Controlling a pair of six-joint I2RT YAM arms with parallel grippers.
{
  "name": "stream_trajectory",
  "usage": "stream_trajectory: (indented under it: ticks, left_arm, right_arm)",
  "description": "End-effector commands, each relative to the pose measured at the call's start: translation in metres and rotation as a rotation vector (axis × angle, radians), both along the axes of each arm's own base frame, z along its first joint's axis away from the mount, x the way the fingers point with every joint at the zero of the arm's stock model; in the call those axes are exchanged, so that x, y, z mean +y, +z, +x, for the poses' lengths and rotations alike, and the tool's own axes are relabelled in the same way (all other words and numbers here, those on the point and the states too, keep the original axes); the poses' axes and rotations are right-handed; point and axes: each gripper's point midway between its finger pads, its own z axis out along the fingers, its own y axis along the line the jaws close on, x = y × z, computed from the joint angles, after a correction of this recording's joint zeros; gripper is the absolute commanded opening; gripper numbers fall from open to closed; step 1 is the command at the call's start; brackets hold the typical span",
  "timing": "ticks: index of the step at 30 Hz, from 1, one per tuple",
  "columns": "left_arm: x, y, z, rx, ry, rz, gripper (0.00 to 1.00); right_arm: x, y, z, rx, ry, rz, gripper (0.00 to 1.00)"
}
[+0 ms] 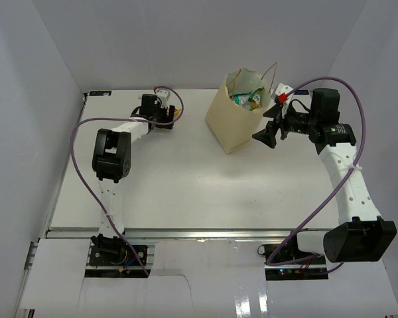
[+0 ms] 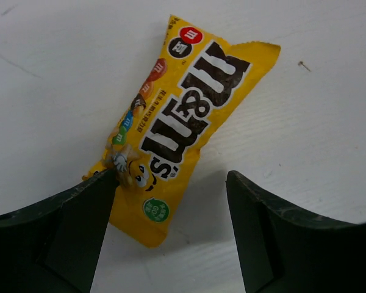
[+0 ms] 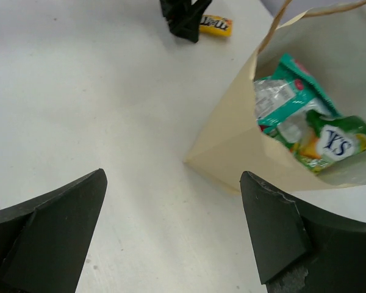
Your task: Place the snacks into the paper bag
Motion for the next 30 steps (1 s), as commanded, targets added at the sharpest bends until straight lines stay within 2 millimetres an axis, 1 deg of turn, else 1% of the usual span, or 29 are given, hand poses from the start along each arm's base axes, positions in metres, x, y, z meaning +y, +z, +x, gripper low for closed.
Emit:
stream_trajectory:
  ticks: [1, 3, 6, 7, 9, 10, 13, 14, 16, 17, 18, 19, 20, 21, 22, 23, 24, 25, 26, 27, 28, 29, 30]
  left_arm:
    - [0.005, 0.017, 0.021, -0.049, -0.022, 0.072, 0.82]
    - [0.006, 0.010, 0.020, -0.025, -0.022, 0.085, 0.78]
    - [0.006, 0.004, 0.018, -0.009, -0.028, 0.095, 0.65]
    - [0.007, 0.000, 0.015, -0.001, -0.032, 0.098, 0.54]
    - [0.010, 0.000, 0.012, 0.004, -0.026, 0.106, 0.38]
    - [0.012, -0.001, 0.010, 0.009, -0.020, 0.111, 0.27]
    - [0.014, -0.004, -0.003, 0.022, -0.022, 0.105, 0.19]
    - [0.014, 0.002, -0.010, 0.013, -0.027, 0.095, 0.11]
    - [0.006, 0.009, -0.019, 0.013, -0.044, 0.040, 0.04]
    - [0.002, 0.021, -0.028, -0.004, -0.059, 0.007, 0.00]
    - [-0.010, 0.027, -0.038, 0.003, -0.106, -0.054, 0.00]
    - [-0.018, 0.041, -0.041, -0.022, -0.107, -0.128, 0.00]
    - [-0.027, 0.049, -0.052, -0.017, -0.120, -0.195, 0.00]
    - [-0.032, 0.060, -0.073, -0.020, -0.134, -0.246, 0.00]
    - [-0.044, 0.070, -0.091, 0.009, -0.159, -0.354, 0.00]
    - [-0.053, 0.085, -0.101, -0.022, -0.193, -0.417, 0.00]
    - [-0.057, 0.090, -0.117, -0.003, -0.205, -0.467, 0.00]
    - [-0.070, 0.103, -0.149, 0.002, -0.289, -0.538, 0.00]
    - [-0.078, 0.111, -0.169, 0.046, -0.314, -0.630, 0.00]
    - [-0.086, 0.116, -0.189, 0.077, -0.352, -0.682, 0.00]
    - [-0.088, 0.119, -0.219, 0.109, -0.385, -0.724, 0.00]
    - [-0.096, 0.131, -0.240, 0.123, -0.441, -0.789, 0.00]
    - [-0.105, 0.136, -0.259, 0.138, -0.476, -0.811, 0.00]
  right_arm:
    - [0.006, -0.001, -0.024, 0.010, 0.070, 0.023, 0.96]
    - [0.006, -0.005, -0.030, 0.031, 0.076, 0.030, 0.96]
    - [0.008, -0.008, -0.033, 0.055, 0.083, 0.043, 0.96]
    - [0.009, -0.010, -0.035, 0.063, 0.094, 0.050, 0.96]
    - [0.012, -0.011, -0.039, 0.089, 0.111, 0.072, 0.95]
    - [0.012, -0.013, -0.039, 0.099, 0.114, 0.075, 0.95]
    - [0.016, -0.015, -0.044, 0.121, 0.138, 0.093, 0.95]
    - [0.017, -0.015, -0.046, 0.123, 0.151, 0.097, 0.95]
    - [0.024, -0.015, -0.055, 0.131, 0.209, 0.113, 0.94]
    - [0.027, -0.019, -0.062, 0.135, 0.247, 0.112, 0.94]
    - [0.031, -0.021, -0.068, 0.145, 0.272, 0.117, 0.94]
    - [0.041, -0.024, -0.076, 0.156, 0.309, 0.112, 0.93]
    - [0.047, -0.032, -0.079, 0.175, 0.324, 0.105, 0.93]
    - [0.051, -0.038, -0.079, 0.216, 0.301, 0.094, 0.91]
    - [0.066, -0.045, -0.087, 0.244, 0.331, 0.079, 0.91]
    - [0.074, -0.052, -0.085, 0.245, 0.326, 0.072, 0.90]
    - [0.079, -0.060, -0.082, 0.262, 0.293, 0.047, 0.90]
    - [0.097, -0.066, -0.093, 0.313, 0.311, 0.043, 0.90]
    - [0.106, -0.072, -0.096, 0.324, 0.312, 0.035, 0.91]
    - [0.116, -0.077, -0.093, 0.303, 0.307, 0.037, 0.93]
    - [0.131, -0.081, -0.102, 0.353, 0.318, 0.053, 0.95]
    - [0.139, -0.085, -0.102, 0.367, 0.305, 0.064, 0.97]
    - [0.147, -0.091, -0.089, 0.343, 0.253, 0.076, 0.98]
